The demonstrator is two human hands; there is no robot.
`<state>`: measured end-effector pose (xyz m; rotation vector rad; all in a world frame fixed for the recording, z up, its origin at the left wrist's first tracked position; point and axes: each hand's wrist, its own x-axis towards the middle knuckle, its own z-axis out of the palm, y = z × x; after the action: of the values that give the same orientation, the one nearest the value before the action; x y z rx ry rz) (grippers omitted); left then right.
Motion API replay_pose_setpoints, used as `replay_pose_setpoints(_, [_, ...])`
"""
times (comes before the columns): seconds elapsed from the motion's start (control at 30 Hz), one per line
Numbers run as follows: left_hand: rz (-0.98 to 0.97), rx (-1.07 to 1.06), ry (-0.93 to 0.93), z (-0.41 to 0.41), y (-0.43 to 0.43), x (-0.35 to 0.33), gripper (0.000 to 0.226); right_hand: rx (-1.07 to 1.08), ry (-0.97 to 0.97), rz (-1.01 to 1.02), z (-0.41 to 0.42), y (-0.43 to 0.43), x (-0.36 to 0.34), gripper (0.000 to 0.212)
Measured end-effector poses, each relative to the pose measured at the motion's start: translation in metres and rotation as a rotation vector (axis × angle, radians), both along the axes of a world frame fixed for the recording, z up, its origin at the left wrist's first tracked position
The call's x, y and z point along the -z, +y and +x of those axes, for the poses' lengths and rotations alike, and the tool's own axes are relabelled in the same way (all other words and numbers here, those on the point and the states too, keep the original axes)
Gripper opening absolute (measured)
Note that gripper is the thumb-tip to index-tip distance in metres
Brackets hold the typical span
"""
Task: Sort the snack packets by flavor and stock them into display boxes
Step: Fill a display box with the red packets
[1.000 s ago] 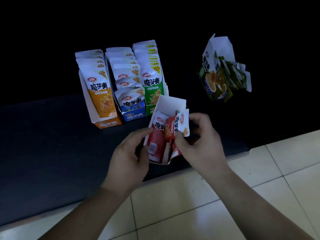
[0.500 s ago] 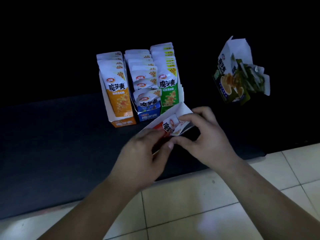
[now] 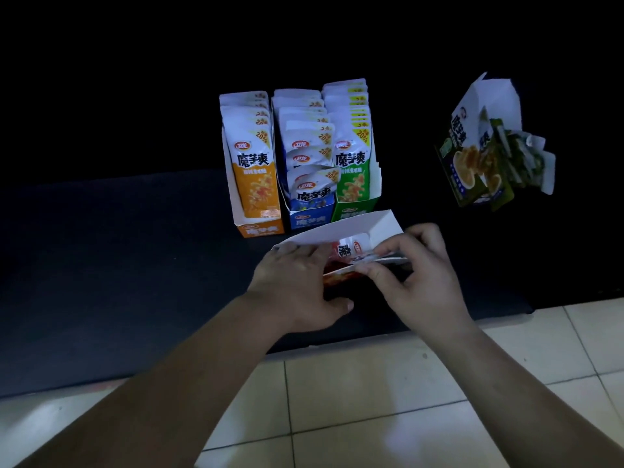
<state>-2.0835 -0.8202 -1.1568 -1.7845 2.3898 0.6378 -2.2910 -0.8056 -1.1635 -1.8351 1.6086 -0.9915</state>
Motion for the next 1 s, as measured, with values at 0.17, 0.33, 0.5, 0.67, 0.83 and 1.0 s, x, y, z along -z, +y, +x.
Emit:
replay_pose_setpoints(0.17, [-0.023,0.014,0.016,0.003,0.004,0.006,0.084,0.033,0.007,-0.013,0.004,0.000,0.002,0.028])
replay_pose_setpoints(0.33, [-0.024,0.039,-0.018,0.001,0.003,0.007,0.069,0.046,0.034,-0.016,0.005,0.003,0.001,0.034])
replay_pose_setpoints(0.5, [0.033,0.040,-0.038,0.001,0.000,0.003,0.058,-0.036,0.156,-0.052,0.004,0.003,-0.010,0.037])
replay_pose_setpoints(0.67, [0.094,0.009,0.025,-0.001,-0.002,-0.001,0.069,-0.076,0.025,0.047,0.003,0.005,-0.011,0.038])
replay_pose_setpoints(0.83, [0.106,-0.020,0.127,0.004,-0.001,-0.005,0.045,-0.047,0.049,0.083,0.002,0.011,-0.013,0.030])
replay_pose_setpoints(1.0, [0.074,-0.085,0.252,0.005,0.007,-0.007,0.054,-0.036,0.044,0.099,0.001,0.009,-0.019,0.036])
